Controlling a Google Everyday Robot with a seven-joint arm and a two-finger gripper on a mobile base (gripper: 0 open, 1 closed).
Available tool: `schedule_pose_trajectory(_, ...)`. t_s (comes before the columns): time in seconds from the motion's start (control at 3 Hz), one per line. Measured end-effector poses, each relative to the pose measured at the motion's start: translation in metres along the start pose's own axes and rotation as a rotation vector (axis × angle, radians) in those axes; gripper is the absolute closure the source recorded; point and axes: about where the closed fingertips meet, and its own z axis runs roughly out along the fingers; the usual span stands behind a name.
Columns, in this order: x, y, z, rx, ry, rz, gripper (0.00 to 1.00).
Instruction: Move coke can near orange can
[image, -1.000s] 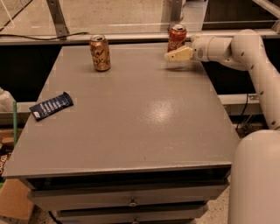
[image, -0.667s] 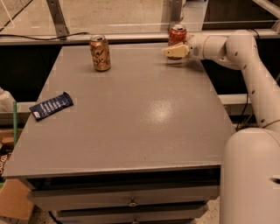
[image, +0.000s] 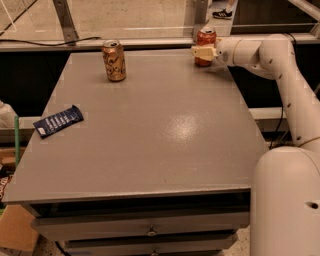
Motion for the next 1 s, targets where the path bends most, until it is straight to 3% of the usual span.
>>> schedule_pose_trajectory(0.33,-0.016,0.013,-0.013,-0.026,-0.031,0.013,0.88)
schedule_pose_trajectory(0.67,-0.036,0.05,-0.014,-0.118,-0.067,0.02,1.0)
schedule_pose_trajectory(1.0,-0.055,0.111,-0.01,-0.285,-0.09,0.001,1.0)
